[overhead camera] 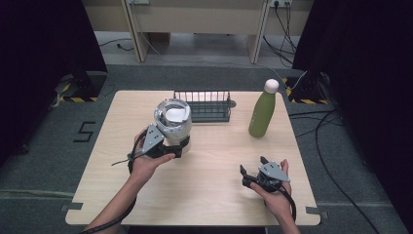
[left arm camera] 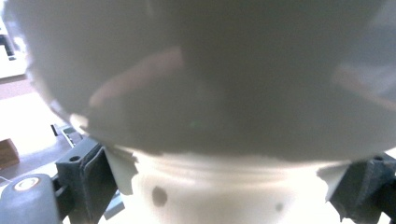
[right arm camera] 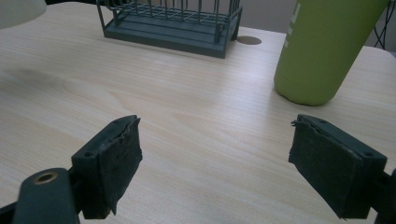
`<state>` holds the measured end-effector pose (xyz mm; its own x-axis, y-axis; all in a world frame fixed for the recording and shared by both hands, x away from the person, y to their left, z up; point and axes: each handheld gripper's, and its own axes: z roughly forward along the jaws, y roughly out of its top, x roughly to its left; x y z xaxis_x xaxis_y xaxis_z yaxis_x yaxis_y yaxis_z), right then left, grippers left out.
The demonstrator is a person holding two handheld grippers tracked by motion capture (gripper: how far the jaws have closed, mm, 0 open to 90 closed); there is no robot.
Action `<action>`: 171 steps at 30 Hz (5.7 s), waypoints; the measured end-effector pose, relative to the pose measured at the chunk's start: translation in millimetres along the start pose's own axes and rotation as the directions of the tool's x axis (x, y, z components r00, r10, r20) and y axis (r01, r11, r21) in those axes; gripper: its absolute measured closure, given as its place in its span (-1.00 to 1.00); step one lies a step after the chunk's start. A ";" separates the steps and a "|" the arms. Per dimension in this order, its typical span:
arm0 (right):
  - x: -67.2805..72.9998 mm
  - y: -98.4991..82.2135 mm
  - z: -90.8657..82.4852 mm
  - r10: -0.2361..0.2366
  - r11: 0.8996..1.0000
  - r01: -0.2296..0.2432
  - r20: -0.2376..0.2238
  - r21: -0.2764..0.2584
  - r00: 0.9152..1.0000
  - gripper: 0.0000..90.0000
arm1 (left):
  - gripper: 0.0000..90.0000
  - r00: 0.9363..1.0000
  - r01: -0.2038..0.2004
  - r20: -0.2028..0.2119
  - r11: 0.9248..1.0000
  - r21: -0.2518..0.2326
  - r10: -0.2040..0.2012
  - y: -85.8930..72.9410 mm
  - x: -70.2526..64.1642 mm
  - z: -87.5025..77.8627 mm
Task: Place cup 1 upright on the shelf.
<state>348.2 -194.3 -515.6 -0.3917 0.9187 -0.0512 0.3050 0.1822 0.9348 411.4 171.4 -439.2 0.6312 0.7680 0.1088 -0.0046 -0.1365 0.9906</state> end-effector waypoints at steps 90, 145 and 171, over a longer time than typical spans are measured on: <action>-8.0 0.8 -0.6 0.014 1.000 -0.014 0.033 0.001 0.999 -0.64 | -0.77 0.987 0.023 -0.161 0.999 -0.037 -0.028 62.4 78.3 118.4; -5.4 -0.1 1.2 -0.005 1.000 0.005 0.020 0.006 1.000 -0.64 | -0.78 0.946 0.076 -0.321 0.994 0.080 -0.046 21.5 79.7 182.2; -4.0 -1.0 2.4 -0.012 1.000 0.011 0.012 0.016 1.000 -0.64 | -0.78 0.946 0.164 -0.297 0.981 0.102 -0.128 1.0 83.6 187.6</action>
<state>351.6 -197.3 -517.2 -0.3846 0.9207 -0.0663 0.3141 0.1981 0.9285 609.7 118.0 -444.6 0.3677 0.9300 0.0009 0.1782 -0.0714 0.9814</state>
